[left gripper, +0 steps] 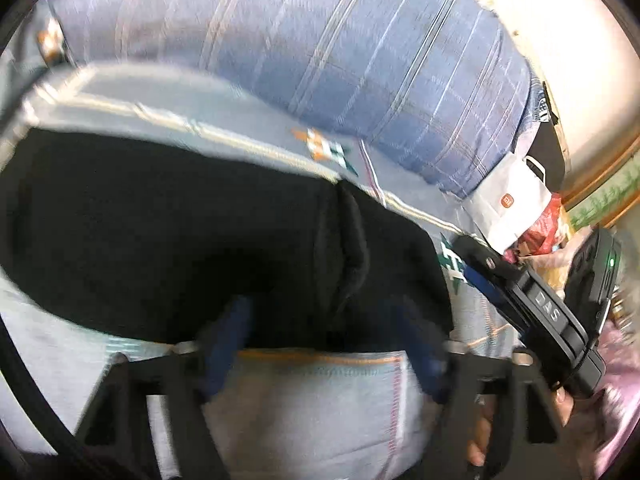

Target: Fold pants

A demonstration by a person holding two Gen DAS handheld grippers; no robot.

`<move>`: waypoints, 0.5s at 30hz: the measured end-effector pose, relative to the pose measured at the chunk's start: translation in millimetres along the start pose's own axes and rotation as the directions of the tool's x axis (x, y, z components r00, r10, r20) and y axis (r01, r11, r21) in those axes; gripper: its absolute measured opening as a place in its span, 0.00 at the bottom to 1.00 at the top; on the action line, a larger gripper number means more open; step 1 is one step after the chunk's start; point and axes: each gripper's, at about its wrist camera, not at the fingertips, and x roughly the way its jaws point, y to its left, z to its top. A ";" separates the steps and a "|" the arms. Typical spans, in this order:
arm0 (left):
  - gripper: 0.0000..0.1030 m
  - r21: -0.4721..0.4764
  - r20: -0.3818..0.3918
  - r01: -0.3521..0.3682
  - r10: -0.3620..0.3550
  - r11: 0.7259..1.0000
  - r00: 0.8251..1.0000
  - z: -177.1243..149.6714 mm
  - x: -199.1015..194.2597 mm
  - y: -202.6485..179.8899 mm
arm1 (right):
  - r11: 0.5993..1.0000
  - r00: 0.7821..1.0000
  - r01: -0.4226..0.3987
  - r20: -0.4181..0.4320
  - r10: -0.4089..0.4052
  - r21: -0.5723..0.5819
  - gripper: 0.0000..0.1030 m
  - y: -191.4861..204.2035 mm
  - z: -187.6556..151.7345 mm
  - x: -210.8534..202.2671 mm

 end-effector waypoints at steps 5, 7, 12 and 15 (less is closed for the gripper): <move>0.75 -0.028 0.019 -0.133 0.134 0.991 0.991 -19.0 -26.9 44.4 | 0.997 0.998 -0.023 0.055 0.019 0.068 0.93 0.8 -52.0 -27.0; 0.75 -0.066 0.025 -0.189 0.191 0.980 0.981 -24.7 -33.2 60.3 | 0.998 0.998 -0.017 0.054 0.014 0.060 0.93 7.5 -72.1 -32.5; 0.75 -0.142 0.018 -0.126 0.130 0.982 0.991 -30.8 -48.6 83.3 | 0.999 0.998 -0.043 0.036 0.042 0.021 0.93 27.1 -94.2 -36.9; 0.75 -0.183 0.020 -0.119 0.125 0.976 0.992 -30.3 -50.3 92.7 | 0.994 0.994 -0.102 0.037 0.101 0.032 0.93 40.5 -106.8 -44.7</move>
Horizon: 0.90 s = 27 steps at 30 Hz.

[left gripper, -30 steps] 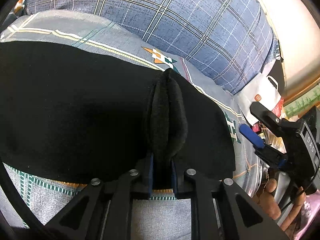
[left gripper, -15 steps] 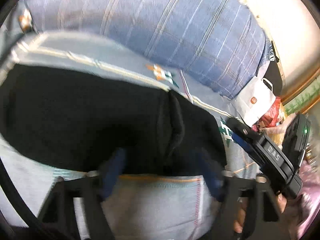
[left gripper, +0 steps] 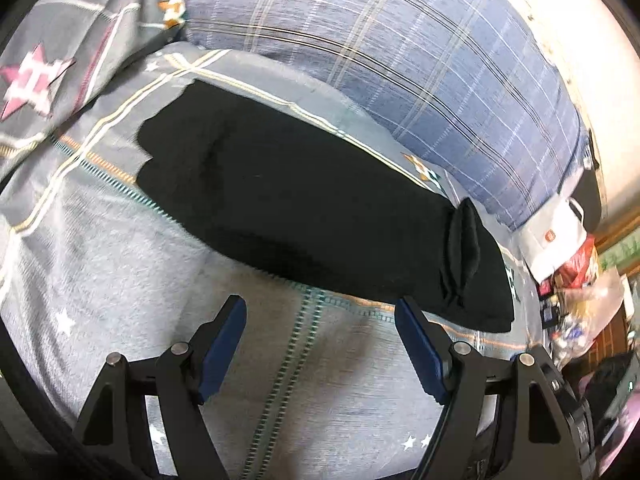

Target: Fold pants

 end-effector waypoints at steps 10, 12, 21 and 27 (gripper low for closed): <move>0.75 -0.333 0.029 0.115 -0.112 0.936 0.993 19.8 -3.7 75.5 | 0.988 0.987 -0.088 -0.144 0.069 -0.130 0.93 65.0 23.4 18.9; 0.75 -0.381 0.042 0.130 -0.124 0.916 0.991 20.0 -7.3 88.6 | 0.987 0.978 -0.122 -0.181 0.103 -0.100 0.92 67.5 28.2 30.4; 0.66 -0.486 0.097 0.169 -0.139 0.858 0.985 40.7 10.8 104.7 | 0.972 0.943 -0.231 -0.259 0.209 -0.054 0.83 88.4 36.5 82.1; 0.20 -0.520 0.063 0.124 -0.107 0.845 0.992 43.7 13.8 112.3 | 0.964 0.920 -0.259 -0.320 0.226 -0.063 0.72 110.9 38.7 115.1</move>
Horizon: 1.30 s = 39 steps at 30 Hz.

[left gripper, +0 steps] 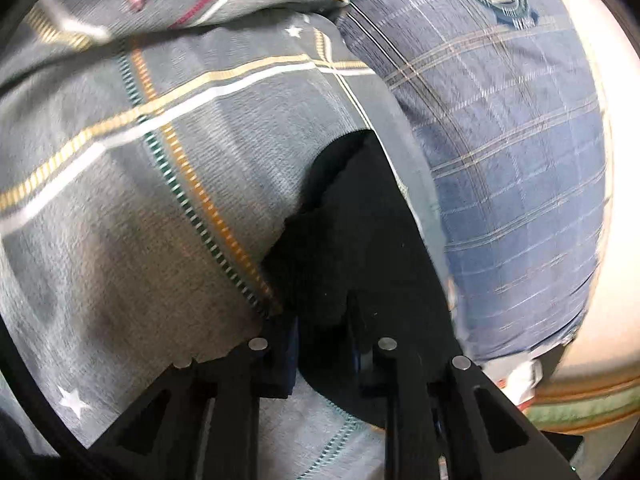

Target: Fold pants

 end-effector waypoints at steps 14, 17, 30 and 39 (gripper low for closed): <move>0.13 0.209 0.141 -0.126 0.097 0.970 0.985 -12.2 -11.1 -42.1 | 0.996 0.994 -0.081 -0.079 0.078 -0.034 0.72 15.0 28.5 46.1; 0.13 0.261 0.197 -0.159 0.109 0.952 0.974 -18.9 -17.3 -51.0 | 0.995 0.994 -0.084 -0.074 0.080 -0.050 0.72 11.3 31.9 34.7; 0.11 0.668 0.446 -0.351 0.025 0.656 0.894 -111.1 -43.3 -186.8 | 0.967 0.960 -0.250 0.138 0.243 0.041 0.84 -81.0 63.9 -74.4; 0.11 0.890 0.320 -0.304 0.009 0.340 0.947 -223.9 41.1 -261.1 | 0.904 0.928 -0.323 0.280 0.245 0.279 0.89 -189.1 60.4 -145.4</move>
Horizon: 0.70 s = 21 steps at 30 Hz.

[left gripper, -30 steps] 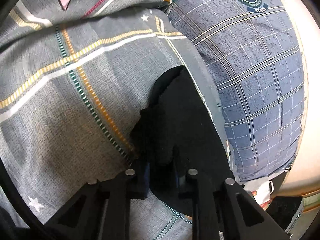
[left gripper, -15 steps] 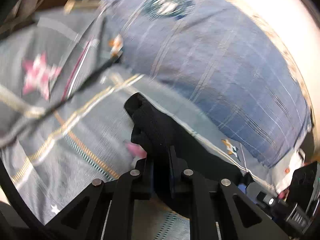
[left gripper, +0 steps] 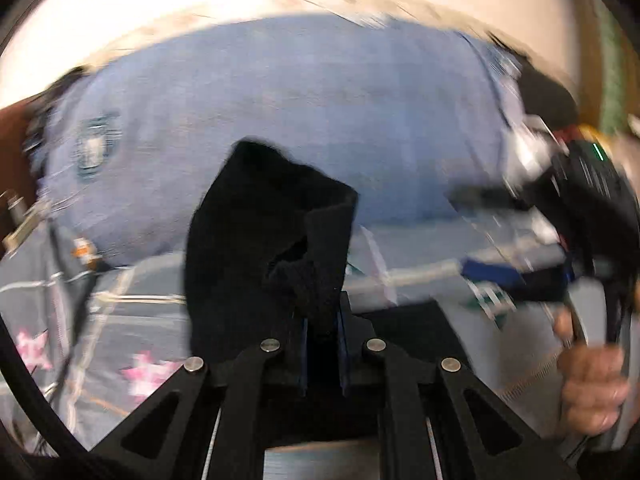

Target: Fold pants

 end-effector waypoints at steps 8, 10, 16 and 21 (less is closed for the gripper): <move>0.29 0.173 -0.243 0.151 -0.106 0.973 0.964 -41.9 58.9 -40.3 | 0.994 0.990 0.032 -0.142 -0.017 0.104 0.89 -33.4 -2.3 18.2; 0.60 0.123 -0.203 0.268 -0.240 0.955 0.949 -35.8 31.9 -25.1 | 0.991 0.975 0.107 -0.205 -0.090 0.075 0.89 -34.1 -8.3 31.6; 0.67 -0.013 -0.113 0.265 -0.265 0.964 0.958 -29.0 -2.4 29.6 | 0.981 0.947 0.183 -0.254 -0.195 -0.069 0.89 -15.3 -18.2 54.1; 0.67 -0.147 -0.172 0.100 -0.125 0.984 0.977 -29.4 40.0 79.4 | 0.916 0.873 0.345 -0.288 -0.393 -0.203 0.74 -14.3 -30.2 77.1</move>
